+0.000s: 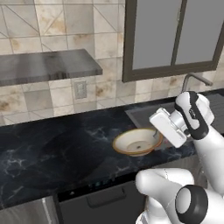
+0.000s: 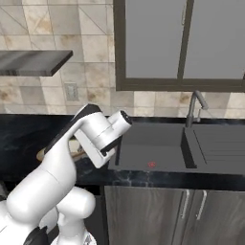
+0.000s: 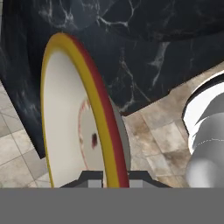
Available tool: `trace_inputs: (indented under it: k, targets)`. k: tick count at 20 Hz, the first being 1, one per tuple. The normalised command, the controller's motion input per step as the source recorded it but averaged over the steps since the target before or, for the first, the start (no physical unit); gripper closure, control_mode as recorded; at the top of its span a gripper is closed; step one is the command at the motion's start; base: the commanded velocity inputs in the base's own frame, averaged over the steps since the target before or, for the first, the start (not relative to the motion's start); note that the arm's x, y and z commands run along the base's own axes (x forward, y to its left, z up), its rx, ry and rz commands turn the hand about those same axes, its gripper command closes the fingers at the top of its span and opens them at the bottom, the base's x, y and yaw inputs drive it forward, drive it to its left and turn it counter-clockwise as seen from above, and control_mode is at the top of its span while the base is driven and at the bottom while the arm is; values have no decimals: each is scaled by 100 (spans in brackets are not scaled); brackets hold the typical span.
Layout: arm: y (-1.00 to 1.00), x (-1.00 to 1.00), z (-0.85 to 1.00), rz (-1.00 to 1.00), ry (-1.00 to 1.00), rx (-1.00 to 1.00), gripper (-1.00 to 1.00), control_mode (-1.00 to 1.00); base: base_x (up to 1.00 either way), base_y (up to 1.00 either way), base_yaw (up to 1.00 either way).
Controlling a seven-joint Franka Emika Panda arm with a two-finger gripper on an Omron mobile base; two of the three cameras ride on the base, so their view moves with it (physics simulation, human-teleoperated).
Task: Pick the cup and bowl from the counter and place them on the counter next to the sink.
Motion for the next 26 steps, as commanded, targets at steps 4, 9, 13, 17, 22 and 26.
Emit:
trace_inputs:
  k: [4, 9, 13, 17, 22, 26]
  targets:
    - [0, 0, 0, 0, 0, 0, 100, 100, 47, 0, 0]
    - [0, 0, 0, 0, 0, 0, 100, 100, 10, 0, 0]
    - [0, 0, 0, 0, 0, 0, 100, 100, 0, 0, 0]
    - [0, 0, 0, 0, 0, 0, 100, 100, 0, 0, 0]
    - [0, 0, 0, 0, 0, 0, 100, 100, 0, 0, 0]
    - [14, 9, 0, -6, -3, 0, 100, -100, 0, 2, 0]
